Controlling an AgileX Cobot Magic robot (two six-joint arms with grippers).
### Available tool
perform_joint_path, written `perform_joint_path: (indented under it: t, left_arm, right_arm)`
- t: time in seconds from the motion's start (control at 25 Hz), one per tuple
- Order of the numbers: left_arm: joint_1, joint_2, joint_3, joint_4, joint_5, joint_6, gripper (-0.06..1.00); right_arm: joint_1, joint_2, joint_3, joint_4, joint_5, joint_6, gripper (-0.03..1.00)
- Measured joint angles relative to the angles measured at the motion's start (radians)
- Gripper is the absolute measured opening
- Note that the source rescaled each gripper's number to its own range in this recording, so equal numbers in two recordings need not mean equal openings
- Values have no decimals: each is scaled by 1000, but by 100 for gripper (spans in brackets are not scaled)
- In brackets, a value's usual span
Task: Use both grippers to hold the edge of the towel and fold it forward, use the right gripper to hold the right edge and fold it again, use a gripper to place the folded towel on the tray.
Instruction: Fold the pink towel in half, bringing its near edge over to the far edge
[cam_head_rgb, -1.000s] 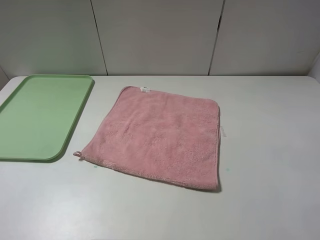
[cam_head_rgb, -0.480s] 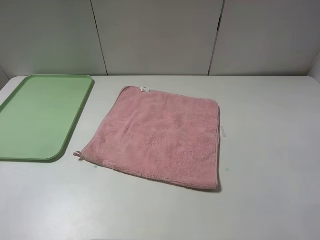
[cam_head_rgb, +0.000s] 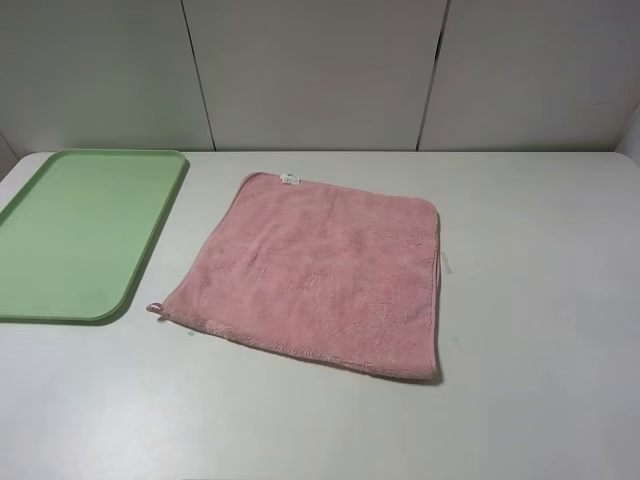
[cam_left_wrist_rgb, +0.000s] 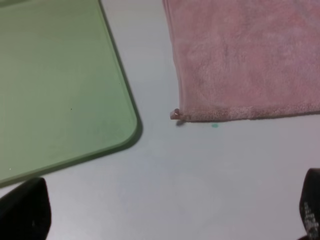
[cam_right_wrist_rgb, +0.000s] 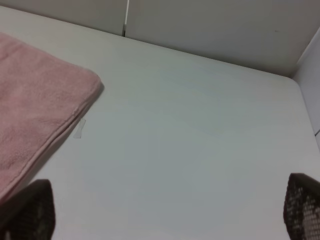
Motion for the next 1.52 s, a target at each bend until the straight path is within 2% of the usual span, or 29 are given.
perform_joint_path:
  t: [0.92,1.2,1.52]
  left_arm:
    - [0,12,0,0,0,1,100]
    - [-1,184,-47,0,4,52,99]
    - [-52,401,-147,6,4,165,99]
  right_arm:
    - [0,0,0,0,-22,-14,100]
    - [0,109,-21,3,-33,-19,100]
    - [7,346,-128,36,-79,-128,100]
